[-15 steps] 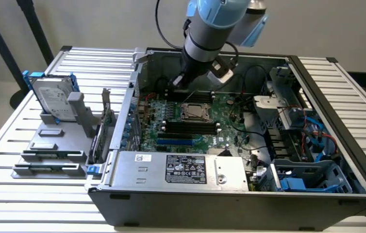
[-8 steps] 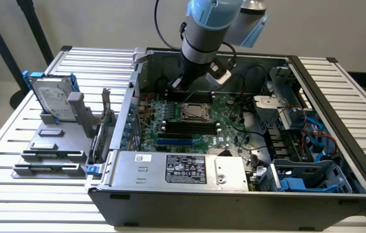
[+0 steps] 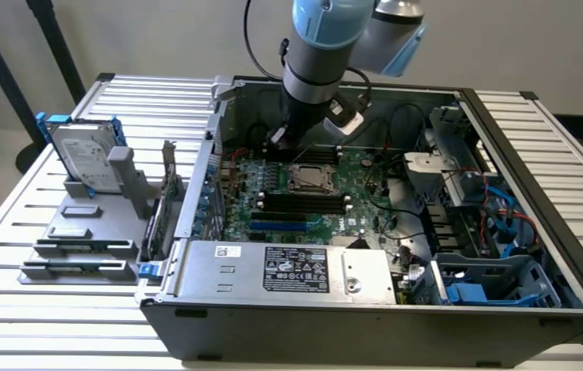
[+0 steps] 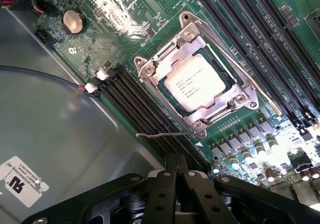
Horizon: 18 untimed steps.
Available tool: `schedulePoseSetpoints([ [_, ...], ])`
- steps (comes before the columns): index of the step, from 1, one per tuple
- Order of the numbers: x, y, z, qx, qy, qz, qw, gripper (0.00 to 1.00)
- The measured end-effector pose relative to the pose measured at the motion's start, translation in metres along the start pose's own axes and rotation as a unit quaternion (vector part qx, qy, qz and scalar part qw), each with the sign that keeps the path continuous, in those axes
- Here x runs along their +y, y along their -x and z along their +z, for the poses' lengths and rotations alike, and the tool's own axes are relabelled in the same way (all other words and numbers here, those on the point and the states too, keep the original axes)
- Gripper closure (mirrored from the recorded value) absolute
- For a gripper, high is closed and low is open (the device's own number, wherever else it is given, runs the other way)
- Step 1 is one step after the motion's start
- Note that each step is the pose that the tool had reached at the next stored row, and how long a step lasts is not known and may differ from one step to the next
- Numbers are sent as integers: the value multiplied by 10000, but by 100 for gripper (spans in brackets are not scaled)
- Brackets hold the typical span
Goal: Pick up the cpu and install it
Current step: 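Install the first cpu locking lever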
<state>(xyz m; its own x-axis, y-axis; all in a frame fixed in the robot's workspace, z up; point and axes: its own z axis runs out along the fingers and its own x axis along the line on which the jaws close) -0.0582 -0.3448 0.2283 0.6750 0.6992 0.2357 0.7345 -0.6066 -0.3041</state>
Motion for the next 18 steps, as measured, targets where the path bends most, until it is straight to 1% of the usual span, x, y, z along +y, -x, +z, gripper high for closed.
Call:
schedulePoseSetpoints([
  [2, -1, 7, 12, -13, 41, -14, 10000, 89],
  [6, -2, 17, 42, -44, 112, -53, 9999, 89],
  [14, -32, 9, 144, -92, 215, -171, 9996, 89],
  [15, -34, 10, 155, -102, 229, -179, 9995, 89],
  [18, -29, 13, 177, -152, 271, -183, 9993, 89],
])
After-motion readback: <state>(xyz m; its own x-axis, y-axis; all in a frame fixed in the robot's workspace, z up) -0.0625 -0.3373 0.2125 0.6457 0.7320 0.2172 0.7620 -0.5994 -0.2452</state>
